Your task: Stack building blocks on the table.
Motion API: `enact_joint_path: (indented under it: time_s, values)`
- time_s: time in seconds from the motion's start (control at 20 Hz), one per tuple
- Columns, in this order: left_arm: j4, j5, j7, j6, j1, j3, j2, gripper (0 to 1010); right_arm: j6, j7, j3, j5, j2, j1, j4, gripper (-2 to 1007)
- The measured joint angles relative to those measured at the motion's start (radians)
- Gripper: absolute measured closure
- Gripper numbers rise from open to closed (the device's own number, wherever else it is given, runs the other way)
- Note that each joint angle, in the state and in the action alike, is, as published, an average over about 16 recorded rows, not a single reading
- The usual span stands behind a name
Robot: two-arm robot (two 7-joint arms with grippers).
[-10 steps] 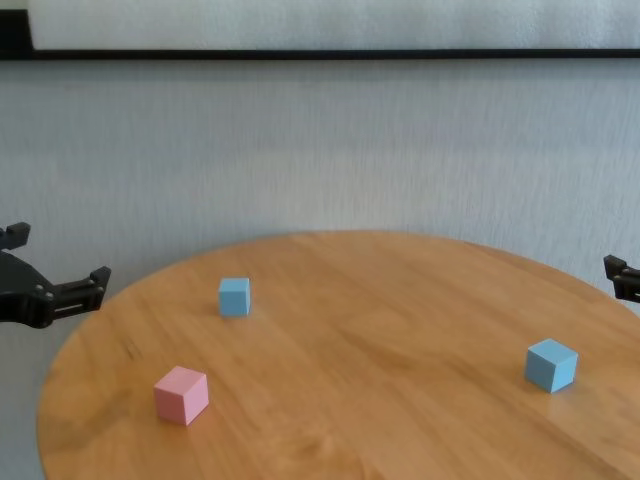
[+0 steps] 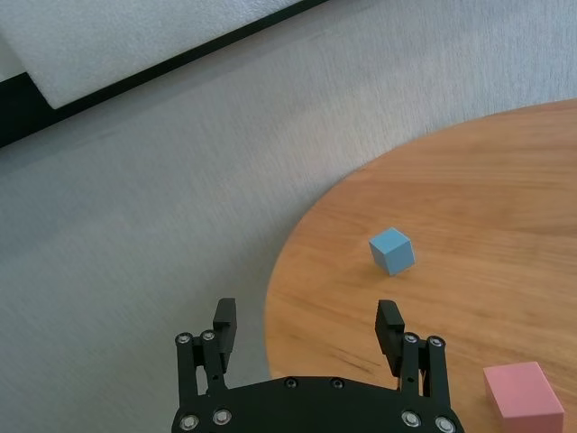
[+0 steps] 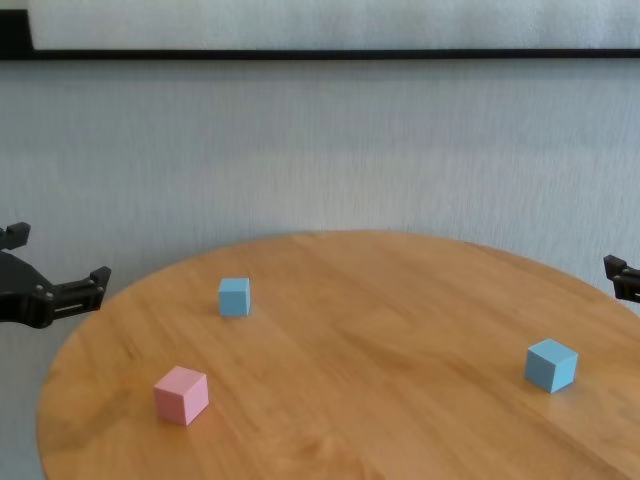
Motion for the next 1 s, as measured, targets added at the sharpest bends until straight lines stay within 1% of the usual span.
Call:
enact_joint_path:
  time_s: [0.85,1.0]
  values:
    - [-0.001,0.0,0.0,0.001,0.0,0.0,0.0,9,0.0,0.0,0.0,0.0,0.0,0.0,0.0,0]
    - [-0.018,0.01,0.003,0.019,0.002,0.002,0.007,9,0.0,0.0,0.0,0.0,0.0,0.0,0.0,0]
